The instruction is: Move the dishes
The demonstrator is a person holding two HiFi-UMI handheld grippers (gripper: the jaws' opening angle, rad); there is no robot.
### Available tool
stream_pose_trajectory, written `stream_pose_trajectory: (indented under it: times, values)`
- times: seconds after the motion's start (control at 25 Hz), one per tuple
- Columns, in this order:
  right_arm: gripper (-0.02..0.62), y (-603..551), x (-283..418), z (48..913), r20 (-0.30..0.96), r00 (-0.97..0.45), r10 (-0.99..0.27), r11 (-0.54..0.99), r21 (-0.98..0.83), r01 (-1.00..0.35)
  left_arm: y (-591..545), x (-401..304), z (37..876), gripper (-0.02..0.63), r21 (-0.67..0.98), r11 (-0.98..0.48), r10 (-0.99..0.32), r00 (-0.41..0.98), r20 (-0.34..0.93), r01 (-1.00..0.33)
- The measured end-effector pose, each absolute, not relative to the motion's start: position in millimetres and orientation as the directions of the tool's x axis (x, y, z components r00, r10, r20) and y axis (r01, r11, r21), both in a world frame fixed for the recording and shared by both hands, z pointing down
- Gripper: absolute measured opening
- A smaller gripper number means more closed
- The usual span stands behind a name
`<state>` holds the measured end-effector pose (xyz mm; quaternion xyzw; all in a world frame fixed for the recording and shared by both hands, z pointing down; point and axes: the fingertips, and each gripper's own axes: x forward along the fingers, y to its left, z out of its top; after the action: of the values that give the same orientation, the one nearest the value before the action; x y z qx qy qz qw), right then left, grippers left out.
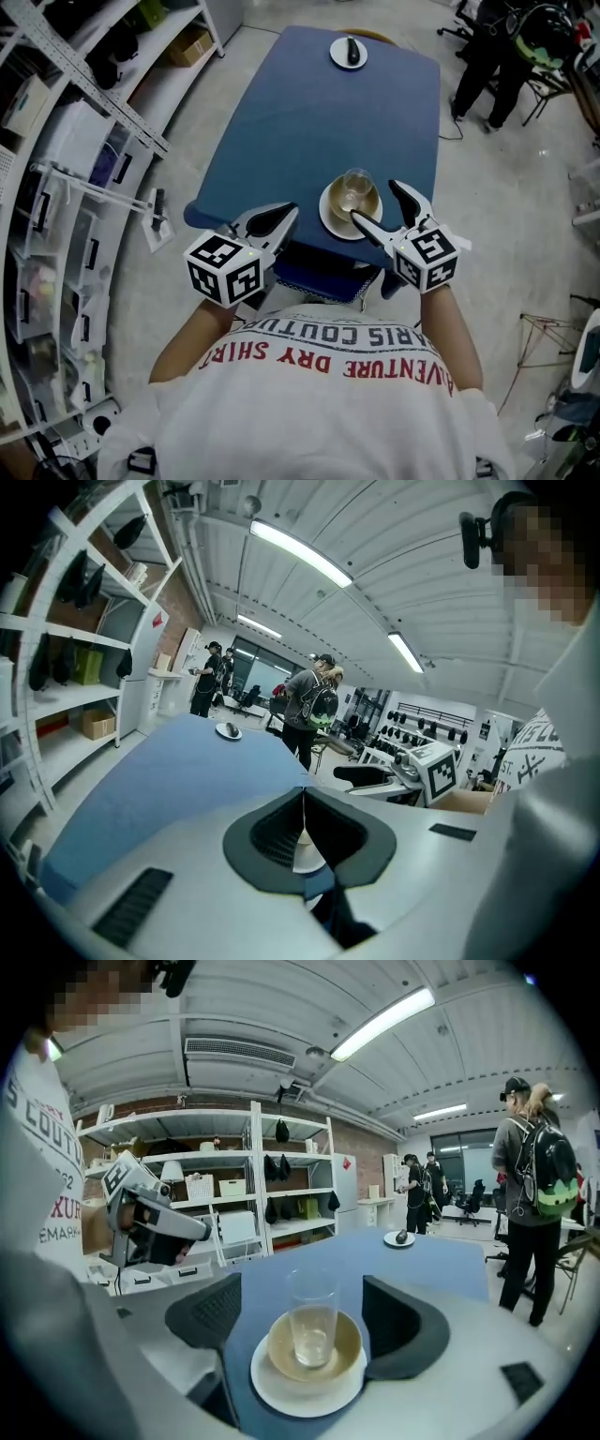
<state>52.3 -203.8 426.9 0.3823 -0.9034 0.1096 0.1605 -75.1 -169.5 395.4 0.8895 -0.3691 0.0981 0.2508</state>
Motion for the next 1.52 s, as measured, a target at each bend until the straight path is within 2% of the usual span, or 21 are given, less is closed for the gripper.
stream_pose_trajectory:
  times: [0.4, 0.68, 0.76, 1.52]
  values:
    - [0.382, -242.9, 32.6, 477.5, 0.443, -0.615, -0.652, 0.670, -0.043, -0.741, -197.0, -93.5, 418.4, 0.028, 0.408, -0.563, -0.620, 0.693, 0.367, -0.719]
    - [0.373, -247.1, 28.1, 484.7, 0.438, -0.620, -0.651, 0.665, -0.065, -0.744, -205.4, -92.4, 430.0, 0.028, 0.417, -0.557, -0.612, 0.694, 0.379, -0.719]
    - [0.289, -248.3, 25.6, 483.7, 0.437, -0.619, -0.653, 0.668, -0.052, -0.742, -208.2, -92.4, 430.7, 0.028, 0.418, -0.558, -0.610, 0.696, 0.380, -0.717]
    - [0.285, -246.2, 25.0, 485.3, 0.454, -0.630, -0.630, 0.685, -0.059, -0.727, -211.1, -80.0, 433.6, 0.028, 0.405, -0.569, -0.596, 0.698, 0.396, -0.716]
